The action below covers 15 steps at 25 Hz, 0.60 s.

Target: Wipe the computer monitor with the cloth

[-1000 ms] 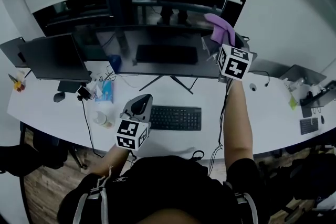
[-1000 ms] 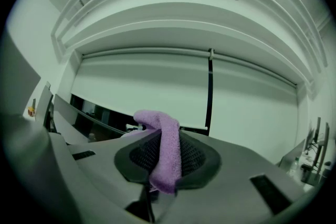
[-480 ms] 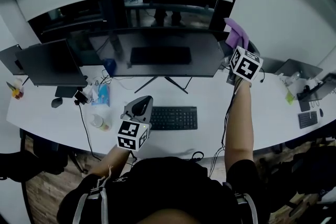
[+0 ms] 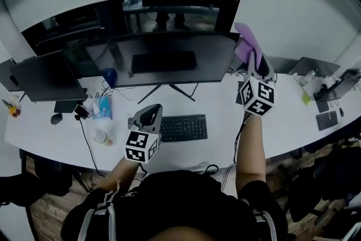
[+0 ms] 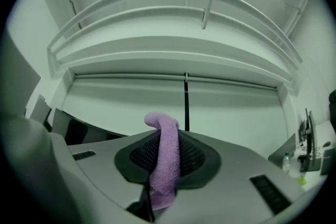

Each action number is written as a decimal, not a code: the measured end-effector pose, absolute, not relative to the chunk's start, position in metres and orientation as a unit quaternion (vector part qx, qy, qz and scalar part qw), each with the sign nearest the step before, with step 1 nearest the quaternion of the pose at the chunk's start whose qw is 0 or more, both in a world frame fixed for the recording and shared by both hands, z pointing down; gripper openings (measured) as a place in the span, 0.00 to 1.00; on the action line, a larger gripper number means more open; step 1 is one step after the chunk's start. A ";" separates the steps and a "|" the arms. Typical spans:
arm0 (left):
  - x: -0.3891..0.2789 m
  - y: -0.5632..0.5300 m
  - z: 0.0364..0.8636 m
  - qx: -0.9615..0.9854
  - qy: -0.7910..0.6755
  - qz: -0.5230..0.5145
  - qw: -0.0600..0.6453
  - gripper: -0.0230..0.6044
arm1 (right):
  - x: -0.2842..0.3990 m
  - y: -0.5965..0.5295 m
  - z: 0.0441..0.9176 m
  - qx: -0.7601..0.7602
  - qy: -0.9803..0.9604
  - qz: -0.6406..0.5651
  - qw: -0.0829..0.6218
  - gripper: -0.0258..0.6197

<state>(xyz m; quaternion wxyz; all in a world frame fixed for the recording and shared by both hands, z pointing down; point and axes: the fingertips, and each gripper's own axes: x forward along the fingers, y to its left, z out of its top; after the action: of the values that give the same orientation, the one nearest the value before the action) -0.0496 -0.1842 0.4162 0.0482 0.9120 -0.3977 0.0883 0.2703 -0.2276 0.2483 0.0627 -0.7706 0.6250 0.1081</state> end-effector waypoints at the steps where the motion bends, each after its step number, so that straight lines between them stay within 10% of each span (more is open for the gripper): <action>1: -0.048 -0.184 0.417 0.913 -0.396 0.089 0.049 0.06 | 0.263 -0.219 0.254 -0.765 0.630 0.112 0.066 0.17; 15: -0.059 -0.200 0.426 0.902 -0.418 0.095 0.051 0.06 | 0.178 -0.155 0.398 -0.695 0.713 0.001 0.094 0.16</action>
<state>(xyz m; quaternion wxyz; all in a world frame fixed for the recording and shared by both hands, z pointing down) -0.0588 -0.2002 0.4264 0.0510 0.9022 -0.4175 0.0951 0.1784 -0.1548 0.3981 0.0937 -0.6948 0.7131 0.0011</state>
